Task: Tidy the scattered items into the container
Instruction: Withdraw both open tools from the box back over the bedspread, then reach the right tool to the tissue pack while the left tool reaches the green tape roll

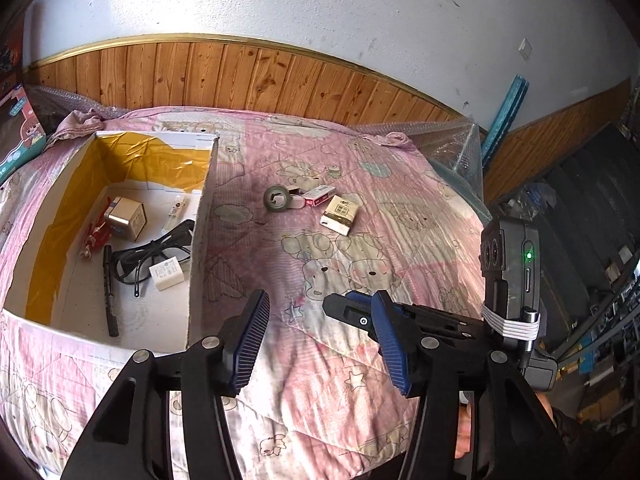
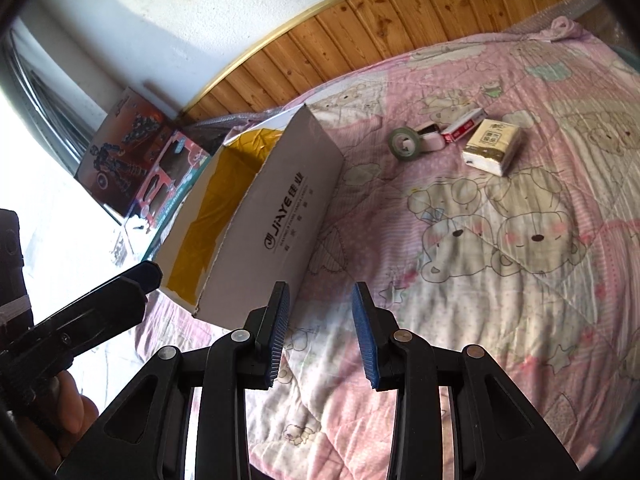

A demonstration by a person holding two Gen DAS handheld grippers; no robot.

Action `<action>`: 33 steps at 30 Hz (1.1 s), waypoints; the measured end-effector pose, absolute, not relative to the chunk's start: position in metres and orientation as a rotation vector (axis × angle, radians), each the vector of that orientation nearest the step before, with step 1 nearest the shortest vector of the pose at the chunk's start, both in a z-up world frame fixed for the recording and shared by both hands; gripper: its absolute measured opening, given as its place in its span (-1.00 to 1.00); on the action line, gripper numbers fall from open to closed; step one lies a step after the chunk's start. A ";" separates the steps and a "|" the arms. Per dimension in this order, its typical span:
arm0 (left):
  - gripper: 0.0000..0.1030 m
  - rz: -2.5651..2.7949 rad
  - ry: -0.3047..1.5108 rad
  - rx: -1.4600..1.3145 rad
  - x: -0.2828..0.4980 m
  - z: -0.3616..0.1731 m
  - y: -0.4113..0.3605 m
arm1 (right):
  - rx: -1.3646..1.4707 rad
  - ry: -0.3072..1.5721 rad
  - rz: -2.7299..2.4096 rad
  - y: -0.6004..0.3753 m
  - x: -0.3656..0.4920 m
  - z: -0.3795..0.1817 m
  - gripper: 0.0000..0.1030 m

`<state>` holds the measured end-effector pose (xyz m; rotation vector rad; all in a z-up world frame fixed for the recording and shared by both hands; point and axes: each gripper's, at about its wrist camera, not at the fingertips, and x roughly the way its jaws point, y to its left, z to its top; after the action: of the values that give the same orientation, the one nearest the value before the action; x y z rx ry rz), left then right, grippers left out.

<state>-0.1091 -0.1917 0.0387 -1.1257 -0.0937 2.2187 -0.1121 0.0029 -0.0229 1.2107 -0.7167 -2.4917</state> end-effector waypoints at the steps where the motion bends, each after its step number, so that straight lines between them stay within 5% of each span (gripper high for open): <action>1: 0.09 2.216 -0.088 -1.126 -0.111 0.038 -0.185 | 1.212 -0.736 -2.501 0.011 -0.111 -0.024 -0.31; 33: 0.20 2.306 -0.097 -1.427 -0.328 -0.093 -0.047 | 1.307 -1.310 -2.417 0.176 -0.255 -0.133 -0.14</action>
<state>-0.3284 -0.0466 -0.0934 -1.4271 -0.0971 2.3062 -0.2547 0.1757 -0.1329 1.3069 -1.3103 -2.4169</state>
